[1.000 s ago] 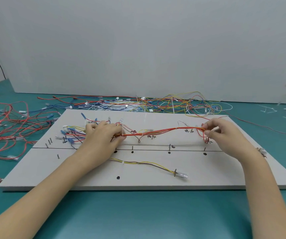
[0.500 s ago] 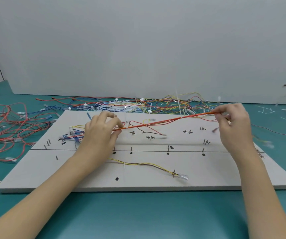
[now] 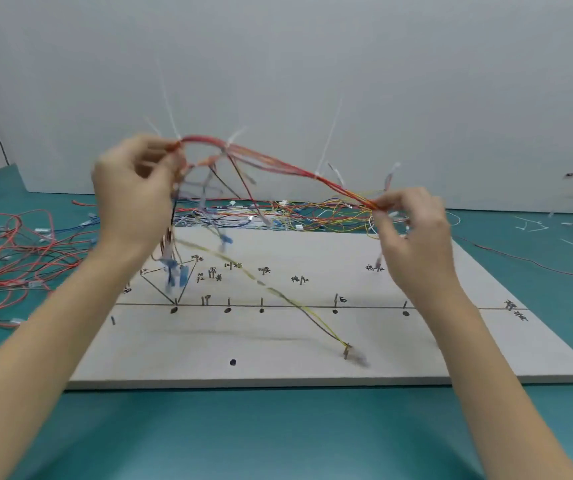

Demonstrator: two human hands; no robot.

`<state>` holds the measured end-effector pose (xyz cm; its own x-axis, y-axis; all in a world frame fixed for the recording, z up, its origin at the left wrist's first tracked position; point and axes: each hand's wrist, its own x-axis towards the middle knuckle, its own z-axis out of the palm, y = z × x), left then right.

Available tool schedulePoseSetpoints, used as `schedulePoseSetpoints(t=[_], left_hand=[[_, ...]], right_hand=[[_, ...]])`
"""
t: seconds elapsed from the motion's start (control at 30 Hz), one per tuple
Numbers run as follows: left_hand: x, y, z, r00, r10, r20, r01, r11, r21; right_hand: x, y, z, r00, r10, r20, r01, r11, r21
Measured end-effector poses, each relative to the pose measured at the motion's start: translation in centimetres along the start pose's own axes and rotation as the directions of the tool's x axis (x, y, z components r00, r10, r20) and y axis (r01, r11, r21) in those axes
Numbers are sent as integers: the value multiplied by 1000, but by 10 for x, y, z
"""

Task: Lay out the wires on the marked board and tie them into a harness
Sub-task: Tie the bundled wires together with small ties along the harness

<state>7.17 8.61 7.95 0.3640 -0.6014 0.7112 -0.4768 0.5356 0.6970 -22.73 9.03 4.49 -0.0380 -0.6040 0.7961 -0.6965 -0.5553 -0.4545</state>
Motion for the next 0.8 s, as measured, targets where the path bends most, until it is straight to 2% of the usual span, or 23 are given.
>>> schedulePoseSetpoints(t=[0.1, 0.17, 0.2, 0.23, 0.3, 0.37, 0.43, 0.5, 0.67, 0.73, 0.8], left_hand=[[16, 27, 3, 994, 97, -59, -100, 994, -50], [14, 43, 11, 974, 227, -19, -228, 973, -41], [11, 50, 15, 952, 306, 14, -306, 952, -31], [8, 56, 19, 919, 390, 49, -390, 921, -16], [4, 60, 25, 818, 566, 103, -572, 818, 54], [2, 59, 30, 726, 676, 127, -687, 718, 111], [-2, 56, 34, 670, 733, 119, -742, 660, 113], [-6, 53, 36, 626, 771, 112, -779, 617, 108], [-19, 53, 42, 532, 839, 110, -846, 524, 96], [-23, 51, 42, 506, 856, 105, -862, 497, 98], [-28, 50, 41, 459, 881, 118, -888, 451, 91]], right_hand=[[2, -27, 10, 971, 135, 196, -192, 930, 312], [4, -43, 16, 907, 195, 373, -379, 763, 524], [5, -46, 18, 860, 198, 471, -481, 623, 617], [6, -46, 18, 798, 170, 578, -584, 451, 675], [8, -42, 17, 674, 8, 739, -731, 149, 665], [7, -41, 16, 594, -208, 777, -801, -57, 596], [5, -43, 18, 562, -362, 744, -826, -196, 529], [1, -48, 21, 559, -448, 698, -828, -260, 496], [-4, -46, 22, 472, -592, 653, -875, -226, 428], [-2, -48, 21, 461, -562, 687, -882, -203, 426], [-1, -53, 20, 475, -431, 768, -866, -70, 496]])
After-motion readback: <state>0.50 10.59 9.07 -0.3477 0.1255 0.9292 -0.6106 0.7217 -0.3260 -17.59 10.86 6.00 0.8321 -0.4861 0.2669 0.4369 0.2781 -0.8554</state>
